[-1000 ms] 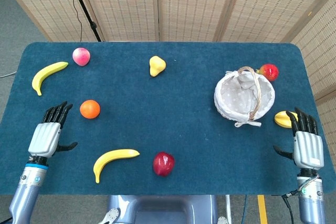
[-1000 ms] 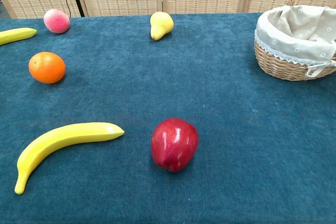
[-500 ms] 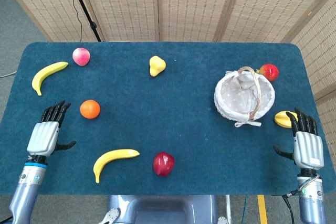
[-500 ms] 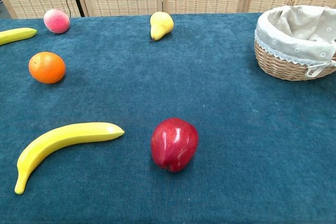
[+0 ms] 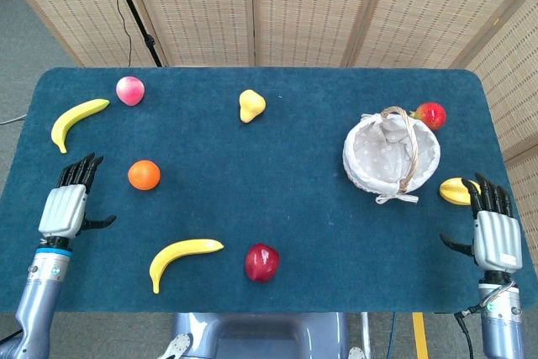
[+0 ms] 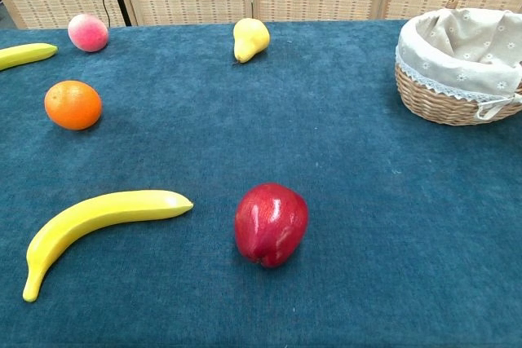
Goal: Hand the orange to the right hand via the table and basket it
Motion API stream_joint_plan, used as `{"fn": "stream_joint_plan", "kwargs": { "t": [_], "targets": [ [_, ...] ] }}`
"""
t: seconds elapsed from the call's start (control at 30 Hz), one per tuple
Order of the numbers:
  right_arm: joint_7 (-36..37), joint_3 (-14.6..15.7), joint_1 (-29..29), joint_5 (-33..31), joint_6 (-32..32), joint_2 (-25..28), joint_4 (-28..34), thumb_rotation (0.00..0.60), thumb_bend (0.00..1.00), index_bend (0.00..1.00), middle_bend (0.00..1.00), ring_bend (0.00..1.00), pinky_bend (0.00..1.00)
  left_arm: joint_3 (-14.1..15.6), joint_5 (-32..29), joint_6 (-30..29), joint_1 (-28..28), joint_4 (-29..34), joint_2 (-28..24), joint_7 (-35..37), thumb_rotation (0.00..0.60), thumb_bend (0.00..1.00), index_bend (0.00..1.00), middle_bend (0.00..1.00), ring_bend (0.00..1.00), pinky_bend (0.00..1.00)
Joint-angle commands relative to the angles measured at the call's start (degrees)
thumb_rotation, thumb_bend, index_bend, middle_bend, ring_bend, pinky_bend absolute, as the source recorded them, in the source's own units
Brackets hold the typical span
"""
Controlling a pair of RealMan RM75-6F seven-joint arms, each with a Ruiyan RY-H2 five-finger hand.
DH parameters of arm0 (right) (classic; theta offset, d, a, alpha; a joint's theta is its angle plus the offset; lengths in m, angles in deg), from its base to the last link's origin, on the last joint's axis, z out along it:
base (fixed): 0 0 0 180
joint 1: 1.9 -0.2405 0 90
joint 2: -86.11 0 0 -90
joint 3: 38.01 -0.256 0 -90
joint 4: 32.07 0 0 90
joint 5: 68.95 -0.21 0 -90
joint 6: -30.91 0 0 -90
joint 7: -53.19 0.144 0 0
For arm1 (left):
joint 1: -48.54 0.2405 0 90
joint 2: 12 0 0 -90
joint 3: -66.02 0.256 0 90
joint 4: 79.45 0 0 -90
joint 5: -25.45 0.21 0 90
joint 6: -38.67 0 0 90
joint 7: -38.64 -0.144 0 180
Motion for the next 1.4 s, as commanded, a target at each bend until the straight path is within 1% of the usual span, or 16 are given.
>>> {"fn": "stream_joint_plan", "kwargs": {
  "t": [0.03,0.23,0.3,0.37,0.47,0.67,0.83,0.87,0.9,0.97,1.0,1.07,1.13,1.2,1.27,1.4],
  "targets": [
    [0.09,0.0,0.05,0.16,-0.17,0.06,0.12,0.6,0.0,0.12,0.03,0.0,0.0,-0.99,-0.33,2.8,-1.75,-4.77,2.16,3.15,0.6,0.04,0.0,0.0,0.0,0.0],
    [0.52,-0.11,0.34,-0.08,-0.44,0.31,0.21,0.6,0.0,0.12,0.03,0.0,0.0,-1.62,0.7,6.27,-4.13,-13.51,7.31,8.91,0.6,0.04,0.0,0.0,0.0,0.01],
    [1.0,-0.15,0.42,-0.06,-0.43,0.46,0.26,0.6,0.0,0.12,0.03,0.0,0.0,-1.91,0.98,8.93,-6.14,-19.79,11.46,11.45,0.6,0.04,0.0,0.0,0.0,0.01],
    [1.32,-0.09,0.49,0.11,-0.46,0.55,0.3,0.6,0.0,0.12,0.03,0.0,0.0,-2.12,1.75,10.24,-7.38,-24.65,14.25,14.04,0.6,0.04,0.0,0.0,0.0,0.02],
    [1.62,-0.07,0.57,0.17,-0.48,0.67,0.33,0.6,0.0,0.12,0.03,0.0,0.0,-2.24,2.58,12.11,-8.86,-29.74,16.88,16.94,0.6,0.04,0.0,0.0,0.0,0.03],
    [1.95,-0.06,0.72,0.06,-0.46,0.78,0.27,0.6,0.0,0.12,0.03,0.0,0.0,-2.49,3.73,14.05,-10.89,-36.45,20.51,20.55,0.6,0.04,0.0,0.0,0.0,0.03],
    [2.15,0.09,0.71,0.42,-0.41,0.78,0.37,0.6,0.0,0.12,0.03,0.0,0.0,-2.66,4.79,15.11,-12.52,-40.83,23.34,23.2,0.6,0.04,0.02,0.0,0.0,0.07],
    [2.17,0.11,0.71,0.48,-0.43,0.77,0.39,0.6,0.0,0.12,0.03,0.0,0.0,-2.63,5.1,15.01,-12.76,-41.88,24.06,23.72,0.6,0.04,0.04,0.0,0.0,0.09],
    [2.24,0.11,0.71,0.51,-0.42,0.77,0.41,0.6,0.0,0.12,0.03,0.0,0.0,-2.65,5.51,14.47,-12.94,-42.81,24.92,24.13,0.6,0.04,0.1,0.02,0.02,0.13],
    [2.34,0.1,0.72,0.43,-0.33,0.79,0.37,0.6,0.0,0.12,0.03,0.0,0.0,-2.65,6.3,12.58,-12.98,-44.77,26.65,24.32,0.6,0.05,0.27,0.14,0.13,0.23],
    [2.4,0.09,0.72,0.33,-0.27,0.78,0.32,0.6,0.0,0.12,0.03,0.0,0.0,-2.55,6.65,11.63,-12.89,-45.67,27.46,24.22,0.6,0.07,0.37,0.23,0.22,0.3],
    [2.55,0.05,0.73,0.12,-0.14,0.79,0.15,0.6,0.0,0.12,0.03,0.0,0.0,-2.62,6.82,9.65,-12.47,-47.52,29.26,23.83,0.6,0.1,0.49,0.35,0.32,0.39],
    [2.77,-0.01,0.79,0.01,-0.15,0.83,0.06,0.6,0.0,0.12,0.03,0.0,0.0,-2.79,6.46,8.58,-11.95,-48.94,30.61,23.66,0.6,0.14,0.58,0.44,0.38,0.45],
    [3.04,-0.04,0.86,0.06,-0.23,0.92,0.07,0.6,0.0,0.12,0.03,0.0,0.0,-2.88,6.21,7.85,-11.45,-50.15,31.48,23.64,0.6,0.18,0.64,0.49,0.43,0.49],
    [3.36,-0.07,0.95,0.09,-0.28,1.03,0.11,0.6,0.0,0.12,0.03,0.0,0.0,-3.02,5.85,7.54,-10.97,-50.96,31.83,23.71,0.6,0.2,0.67,0.53,0.45,0.52],
    [3.45,-0.08,1.0,0.08,-0.3,1.12,0.13,0.6,0.0,0.12,0.03,0.0,0.0,-3.5,5.78,6.91,-10.73,-50.32,31.4,24.06,0.6,0.21,0.68,0.55,0.47,0.54]
  ]
}}
